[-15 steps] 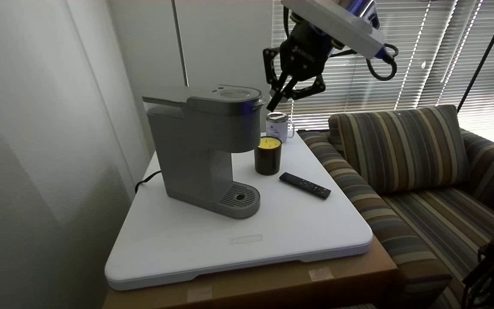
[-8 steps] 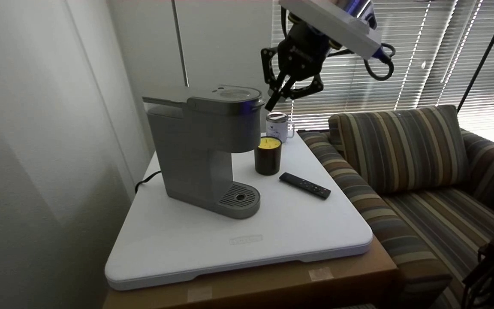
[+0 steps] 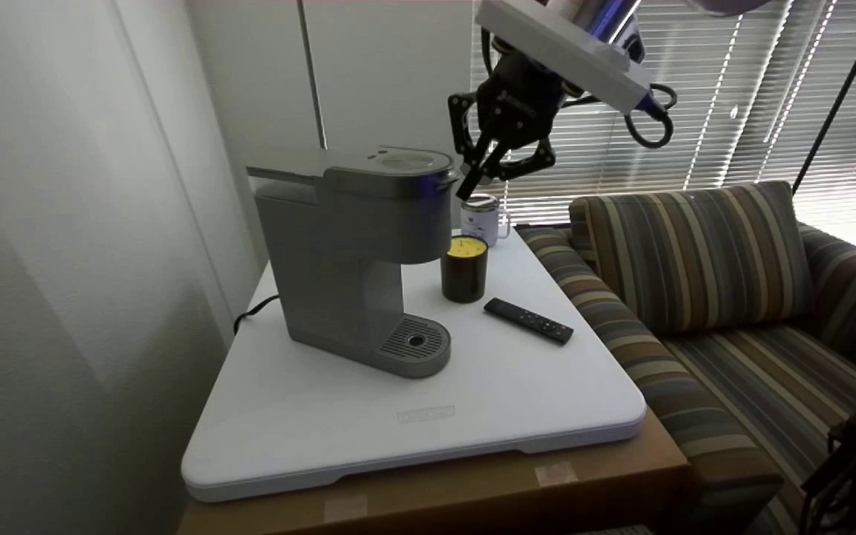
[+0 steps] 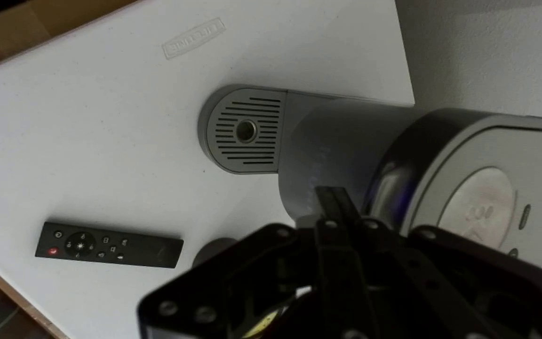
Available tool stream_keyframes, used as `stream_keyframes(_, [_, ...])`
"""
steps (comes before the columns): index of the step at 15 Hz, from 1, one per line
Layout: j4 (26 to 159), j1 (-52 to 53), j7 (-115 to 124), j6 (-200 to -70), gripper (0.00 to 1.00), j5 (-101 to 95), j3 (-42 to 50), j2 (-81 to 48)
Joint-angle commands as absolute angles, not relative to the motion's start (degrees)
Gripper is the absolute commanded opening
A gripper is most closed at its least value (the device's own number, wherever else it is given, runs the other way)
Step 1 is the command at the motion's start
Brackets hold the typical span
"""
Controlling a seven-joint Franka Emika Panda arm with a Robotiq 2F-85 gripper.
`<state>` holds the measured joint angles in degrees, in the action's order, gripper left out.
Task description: Close the lid of the coffee maker and then open it
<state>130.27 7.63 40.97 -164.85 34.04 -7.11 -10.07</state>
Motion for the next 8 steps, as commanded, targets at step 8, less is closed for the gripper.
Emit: stream_keyframes(8, [126.34, 8.06, 43.88, -164.94, 0.00, 29.80, -6.11, -14.43])
